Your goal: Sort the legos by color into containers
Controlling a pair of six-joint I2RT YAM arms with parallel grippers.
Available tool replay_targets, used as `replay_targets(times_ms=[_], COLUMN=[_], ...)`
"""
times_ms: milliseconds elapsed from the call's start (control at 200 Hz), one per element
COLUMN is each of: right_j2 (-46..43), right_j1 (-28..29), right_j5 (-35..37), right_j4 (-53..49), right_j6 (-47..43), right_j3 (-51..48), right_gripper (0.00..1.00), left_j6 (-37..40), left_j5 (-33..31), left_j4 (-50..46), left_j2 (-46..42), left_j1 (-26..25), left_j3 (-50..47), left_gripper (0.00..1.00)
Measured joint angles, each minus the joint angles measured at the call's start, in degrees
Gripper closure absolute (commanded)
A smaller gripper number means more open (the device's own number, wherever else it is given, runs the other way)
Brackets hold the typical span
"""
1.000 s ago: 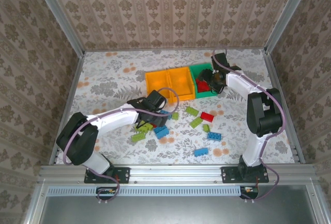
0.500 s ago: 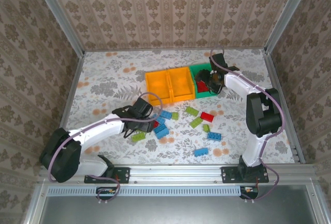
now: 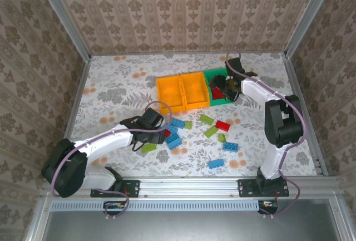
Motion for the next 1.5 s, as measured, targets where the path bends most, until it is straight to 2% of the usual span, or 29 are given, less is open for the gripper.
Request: replay_targets(times_ms=[640, 1140, 1500], right_j2=[0.00, 0.00, 0.00], right_j1=[0.00, 0.00, 0.00], right_j5=[0.00, 0.00, -0.02], right_j4=[-0.04, -0.04, -0.04], right_j6=[0.00, -0.02, -0.02], right_j3=[0.00, 0.00, 0.00], right_gripper=[0.18, 0.18, 0.18], left_j6=[0.07, 0.00, 0.02], left_j5=[2.43, 2.38, 2.36], left_j4=[4.90, 2.38, 1.99], left_j2=[1.81, -1.51, -1.51], left_j1=[0.00, -0.20, -0.87], left_j3=[-0.44, -2.08, -2.08], left_gripper=[0.30, 0.30, 0.27])
